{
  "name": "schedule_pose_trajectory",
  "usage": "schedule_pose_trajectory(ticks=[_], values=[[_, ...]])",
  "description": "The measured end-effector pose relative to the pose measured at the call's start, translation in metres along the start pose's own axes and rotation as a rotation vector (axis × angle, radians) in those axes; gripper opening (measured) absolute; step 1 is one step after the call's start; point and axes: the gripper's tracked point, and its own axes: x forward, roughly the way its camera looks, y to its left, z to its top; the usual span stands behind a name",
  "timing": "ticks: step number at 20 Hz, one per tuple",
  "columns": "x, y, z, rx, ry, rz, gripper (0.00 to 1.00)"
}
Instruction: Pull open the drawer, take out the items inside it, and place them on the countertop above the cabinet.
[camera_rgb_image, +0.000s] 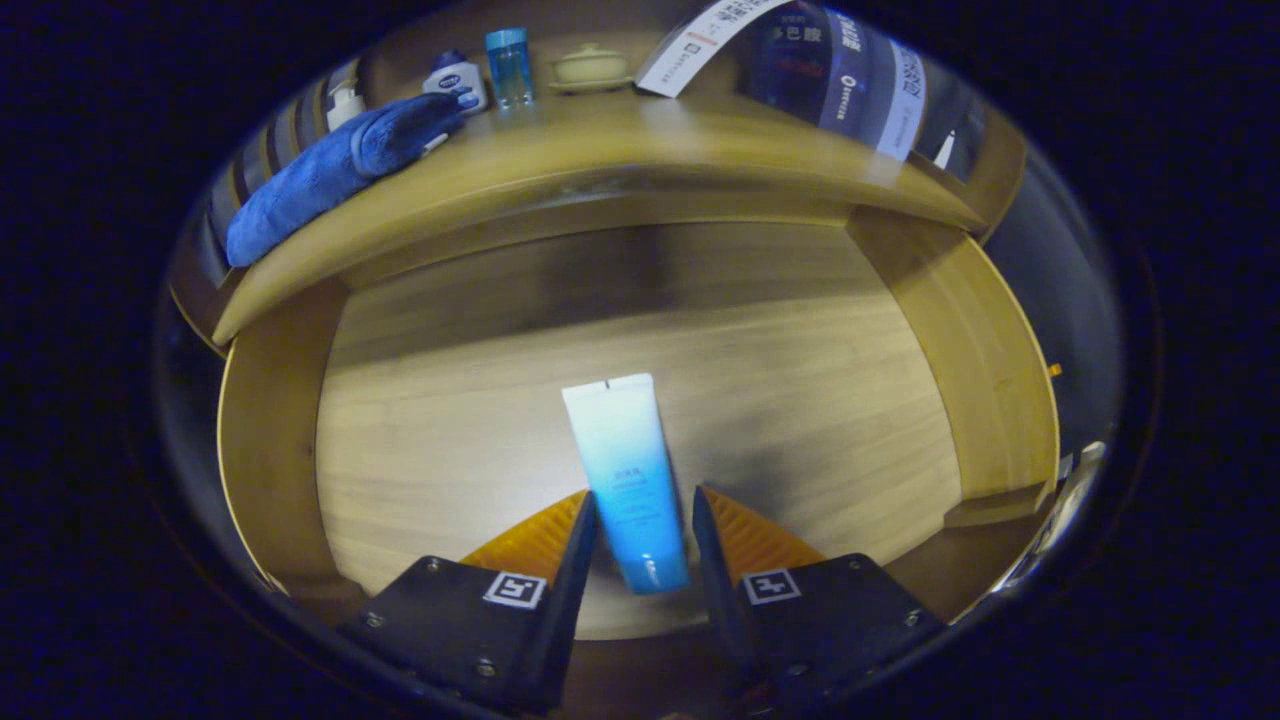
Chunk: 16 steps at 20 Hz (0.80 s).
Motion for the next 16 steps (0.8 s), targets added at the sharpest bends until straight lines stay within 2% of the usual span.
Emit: schedule_pose_trajectory(ticks=[1, 5, 9, 11, 13, 14, 16], values=[[-0.001, 0.000, -0.007, -0.011, 0.037, 0.000, 0.57], [0.002, -0.001, -0.006, -0.001, 0.050, 0.010, 0.57], [0.006, -0.006, 0.000, 0.013, 0.029, 0.004, 0.56], [0.006, -0.005, 0.002, 0.024, 0.013, 0.000, 0.46], [0.005, -0.006, 0.006, 0.023, -0.006, -0.008, 0.46], [0.004, -0.006, 0.007, 0.024, -0.007, -0.010, 0.40], [0.006, -0.007, 0.007, 0.023, -0.009, -0.011, 0.40]])
